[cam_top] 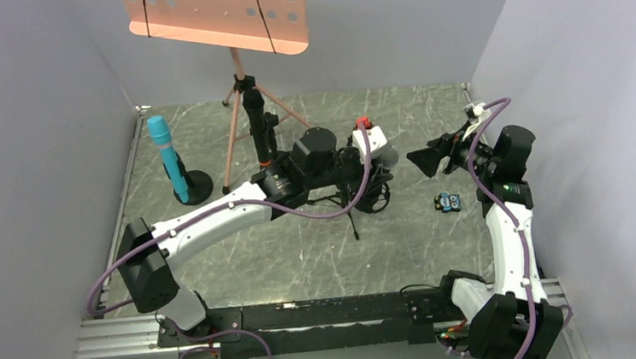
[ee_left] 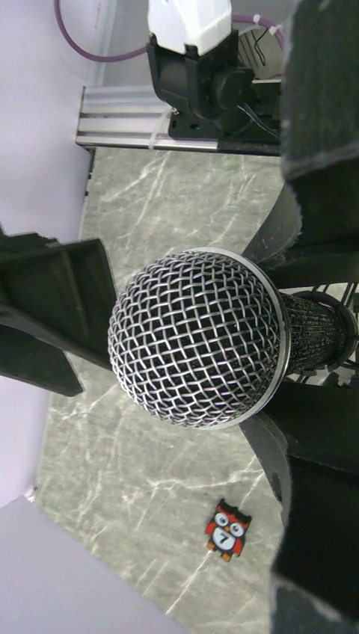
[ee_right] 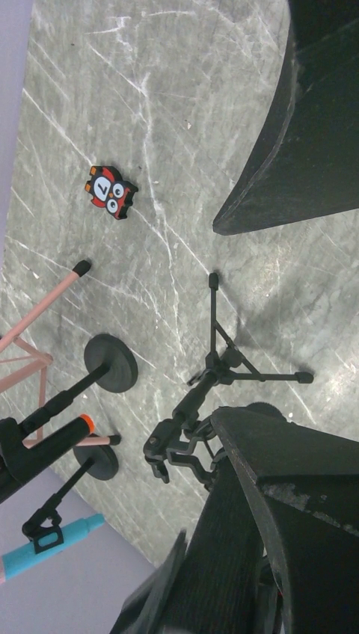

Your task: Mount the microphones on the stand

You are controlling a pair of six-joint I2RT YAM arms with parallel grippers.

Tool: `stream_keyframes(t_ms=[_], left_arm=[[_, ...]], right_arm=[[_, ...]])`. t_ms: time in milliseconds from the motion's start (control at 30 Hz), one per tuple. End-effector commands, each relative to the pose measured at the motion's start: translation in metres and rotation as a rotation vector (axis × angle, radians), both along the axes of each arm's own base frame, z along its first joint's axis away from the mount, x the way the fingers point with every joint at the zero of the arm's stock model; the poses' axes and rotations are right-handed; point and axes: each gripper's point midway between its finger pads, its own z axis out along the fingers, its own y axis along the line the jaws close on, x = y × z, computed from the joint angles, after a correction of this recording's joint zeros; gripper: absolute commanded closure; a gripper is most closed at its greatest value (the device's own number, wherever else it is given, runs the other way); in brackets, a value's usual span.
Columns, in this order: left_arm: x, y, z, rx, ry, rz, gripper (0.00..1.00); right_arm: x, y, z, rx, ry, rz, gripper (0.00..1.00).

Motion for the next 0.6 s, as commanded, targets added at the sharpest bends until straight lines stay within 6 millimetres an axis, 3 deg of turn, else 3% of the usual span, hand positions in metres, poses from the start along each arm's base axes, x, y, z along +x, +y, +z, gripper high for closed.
stream_keyframes(t_ms=[0,367,567], left_arm=[[-0.006,0.005,-0.028,0.006,0.074,-0.007,1.00],[-0.003,0.016,-0.074,0.061,0.098,0.041,1.00],[-0.003,0.019,-0.079,0.039,0.134,0.069,1.00]], right_arm=[[0.002,-0.001,0.005,-0.020,-0.045,0.010,0.09],[0.003,-0.001,0.003,-0.017,-0.035,0.015,0.09],[0.004,-0.002,0.000,-0.017,-0.029,0.018,0.09]])
